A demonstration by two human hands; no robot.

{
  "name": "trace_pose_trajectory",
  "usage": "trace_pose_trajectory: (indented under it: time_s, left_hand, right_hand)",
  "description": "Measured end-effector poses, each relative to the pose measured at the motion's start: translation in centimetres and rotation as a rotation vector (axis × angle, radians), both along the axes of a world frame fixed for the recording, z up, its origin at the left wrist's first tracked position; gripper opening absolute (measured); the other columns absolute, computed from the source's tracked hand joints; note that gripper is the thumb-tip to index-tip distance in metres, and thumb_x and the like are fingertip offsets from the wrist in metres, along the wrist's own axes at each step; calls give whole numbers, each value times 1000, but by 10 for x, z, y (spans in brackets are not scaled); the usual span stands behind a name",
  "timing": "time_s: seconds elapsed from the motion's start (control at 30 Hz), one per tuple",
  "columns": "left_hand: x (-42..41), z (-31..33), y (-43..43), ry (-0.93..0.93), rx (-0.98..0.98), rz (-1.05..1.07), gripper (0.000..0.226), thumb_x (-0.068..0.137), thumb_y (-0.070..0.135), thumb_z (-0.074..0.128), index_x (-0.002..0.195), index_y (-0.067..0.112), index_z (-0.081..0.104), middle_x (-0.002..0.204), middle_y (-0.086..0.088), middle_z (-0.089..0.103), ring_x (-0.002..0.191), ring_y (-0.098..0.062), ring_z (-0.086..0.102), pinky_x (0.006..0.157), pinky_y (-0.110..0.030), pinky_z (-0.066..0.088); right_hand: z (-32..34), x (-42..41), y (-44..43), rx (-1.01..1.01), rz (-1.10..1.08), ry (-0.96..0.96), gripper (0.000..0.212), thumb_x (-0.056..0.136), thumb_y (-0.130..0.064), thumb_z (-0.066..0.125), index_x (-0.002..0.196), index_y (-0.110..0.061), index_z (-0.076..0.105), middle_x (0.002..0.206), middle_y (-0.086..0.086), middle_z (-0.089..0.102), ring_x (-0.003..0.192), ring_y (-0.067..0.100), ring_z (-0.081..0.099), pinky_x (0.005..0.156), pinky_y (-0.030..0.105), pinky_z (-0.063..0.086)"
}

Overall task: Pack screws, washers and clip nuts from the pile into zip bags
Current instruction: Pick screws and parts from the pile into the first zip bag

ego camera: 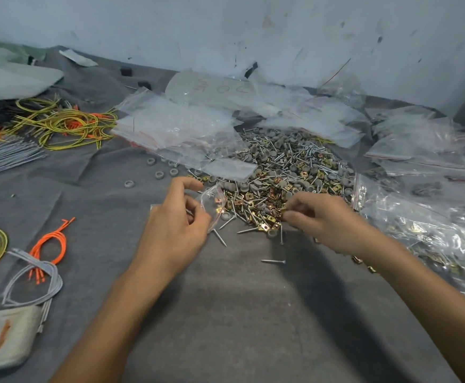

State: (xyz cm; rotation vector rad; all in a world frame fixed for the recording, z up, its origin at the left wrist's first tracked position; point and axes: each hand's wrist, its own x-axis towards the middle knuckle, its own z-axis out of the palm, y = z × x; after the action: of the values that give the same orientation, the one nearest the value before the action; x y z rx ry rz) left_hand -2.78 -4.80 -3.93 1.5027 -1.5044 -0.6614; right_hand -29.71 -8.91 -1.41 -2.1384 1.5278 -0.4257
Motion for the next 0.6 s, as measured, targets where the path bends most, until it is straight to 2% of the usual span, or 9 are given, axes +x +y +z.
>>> trace_pose_trajectory:
  time_s: [0.1,0.23,0.3,0.43,0.6]
  left_hand:
    - [1,1,0,5,-1,2,34,92,11,60,113,35,47,74,6,61,60,-14,63,65,-48,56]
    - [0,2,1,9,6,6,34,92,11,60,113,34,48,74,5,62,61,-16,63,66,-48,56]
    - [1,2,1,6,7,7,34,92,10,60,112,34,47,73,8,62,60,-15,63,67,-47,56]
    - [1,3,1,1,10,-1,35,92,9,60,114,33,47,77,14,61,59,-12,63,67,-48,57]
    - [1,3,2,-8,-1,-6,34,92,11,60,114,33,47,80,14,62,59,-10,62,67,-47,57]
  right_hand:
    - [6,2,8,159,38,-379,14,100,-20,60,92,-13,68,81,7,71,71,13,67,65,24,56]
    - [7,8,13,338,14,-678,19,100,-14,60,86,-17,72,85,13,72,75,23,67,68,29,58]
    - [6,11,14,424,1,-807,12,95,-12,65,87,-15,74,86,17,71,73,23,66,66,29,57]
    - [4,17,14,483,10,-912,7,89,-11,69,87,-15,74,83,17,70,70,21,65,63,30,58]
    - [1,23,13,485,-48,-844,22,98,-2,56,83,-11,69,76,14,66,63,19,61,57,27,55]
